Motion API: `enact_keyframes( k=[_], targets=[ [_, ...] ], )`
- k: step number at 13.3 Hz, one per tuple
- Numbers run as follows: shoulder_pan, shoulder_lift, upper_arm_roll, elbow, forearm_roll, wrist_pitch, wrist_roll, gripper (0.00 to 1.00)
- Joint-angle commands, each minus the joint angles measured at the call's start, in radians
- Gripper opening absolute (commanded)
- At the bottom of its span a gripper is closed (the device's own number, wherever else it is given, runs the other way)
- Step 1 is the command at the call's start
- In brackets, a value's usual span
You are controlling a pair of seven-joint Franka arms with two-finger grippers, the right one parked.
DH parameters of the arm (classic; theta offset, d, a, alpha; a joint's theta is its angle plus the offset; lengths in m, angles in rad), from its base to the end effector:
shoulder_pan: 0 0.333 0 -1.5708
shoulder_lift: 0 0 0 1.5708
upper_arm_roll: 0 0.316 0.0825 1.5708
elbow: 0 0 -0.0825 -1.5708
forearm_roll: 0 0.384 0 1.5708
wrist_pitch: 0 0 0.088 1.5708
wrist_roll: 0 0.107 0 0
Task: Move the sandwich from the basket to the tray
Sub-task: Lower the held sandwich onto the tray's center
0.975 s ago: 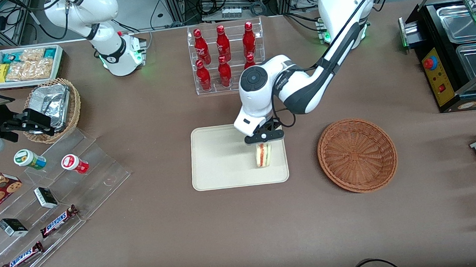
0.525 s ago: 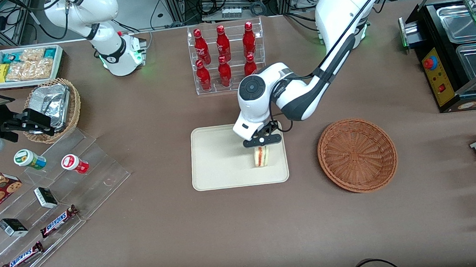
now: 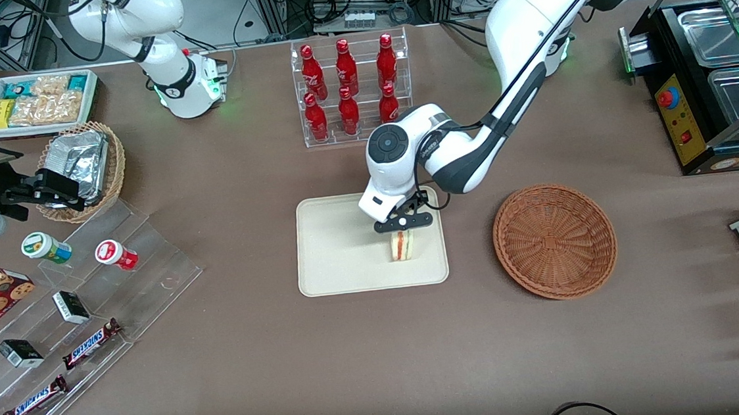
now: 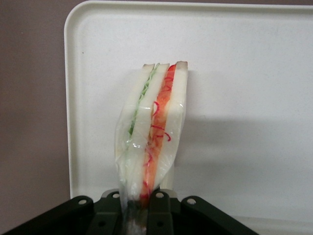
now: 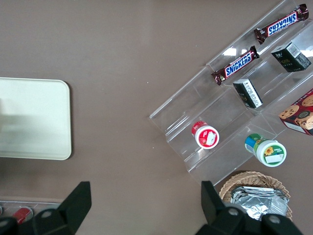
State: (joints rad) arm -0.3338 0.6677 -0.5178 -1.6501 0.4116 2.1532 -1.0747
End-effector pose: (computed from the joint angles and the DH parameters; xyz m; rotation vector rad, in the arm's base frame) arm 0.4877 -0.4688 0.2560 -3.0809 -0.1023 0.0259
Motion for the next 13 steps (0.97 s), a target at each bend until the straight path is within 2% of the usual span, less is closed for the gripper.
enact_keyframes(
  k=[1, 4, 5, 6, 7, 13],
  targets=[
    [-0.011, 0.038, -0.002, 0.050, 0.062, -0.027, -0.025, 0.00],
    [-0.011, 0.047, -0.002, 0.053, 0.084, -0.027, -0.040, 0.00],
    [-0.011, 0.047, -0.002, 0.055, 0.082, -0.027, -0.042, 0.32],
    [-0.011, 0.047, -0.002, 0.055, 0.084, -0.026, -0.042, 0.71],
    [-0.011, 0.046, -0.002, 0.055, 0.082, -0.024, -0.045, 1.00],
    [-0.010, -0.028, 0.004, 0.041, 0.073, -0.033, -0.109, 1.00]
  ],
)
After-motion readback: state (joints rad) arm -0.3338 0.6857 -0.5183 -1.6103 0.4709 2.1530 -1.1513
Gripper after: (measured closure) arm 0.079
